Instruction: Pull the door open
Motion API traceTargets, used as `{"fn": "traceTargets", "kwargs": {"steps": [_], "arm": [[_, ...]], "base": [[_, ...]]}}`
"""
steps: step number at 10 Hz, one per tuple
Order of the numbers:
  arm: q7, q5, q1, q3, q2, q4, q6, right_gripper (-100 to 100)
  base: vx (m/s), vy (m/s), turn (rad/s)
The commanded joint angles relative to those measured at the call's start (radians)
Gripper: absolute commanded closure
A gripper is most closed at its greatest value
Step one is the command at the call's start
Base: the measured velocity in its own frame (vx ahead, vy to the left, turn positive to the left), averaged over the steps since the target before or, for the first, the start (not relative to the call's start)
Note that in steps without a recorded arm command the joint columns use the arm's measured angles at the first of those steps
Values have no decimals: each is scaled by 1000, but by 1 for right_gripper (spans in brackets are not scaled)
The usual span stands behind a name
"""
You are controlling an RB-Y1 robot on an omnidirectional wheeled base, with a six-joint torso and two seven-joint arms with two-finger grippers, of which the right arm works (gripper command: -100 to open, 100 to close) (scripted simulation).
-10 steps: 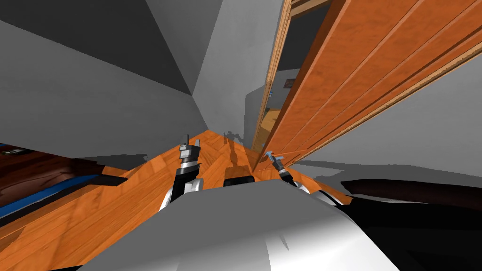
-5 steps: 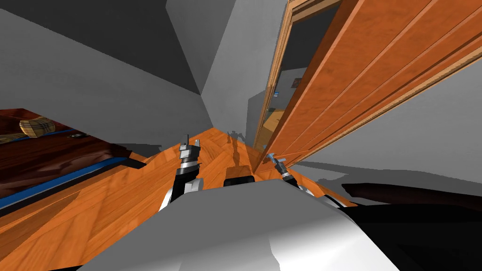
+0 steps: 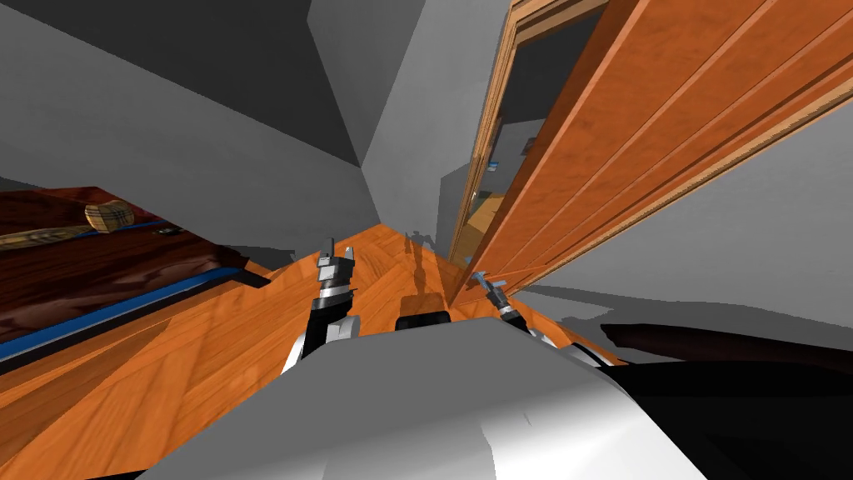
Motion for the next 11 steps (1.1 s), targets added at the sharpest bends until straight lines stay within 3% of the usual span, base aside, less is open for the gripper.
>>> {"fn": "traceTargets", "kwargs": {"steps": [1,11], "arm": [[5,1,6,7,4,-28,25,100],[26,1,-30,42,18,-101,116,100]], "base": [[-149,-59,68],[-178,-75,87]]}}
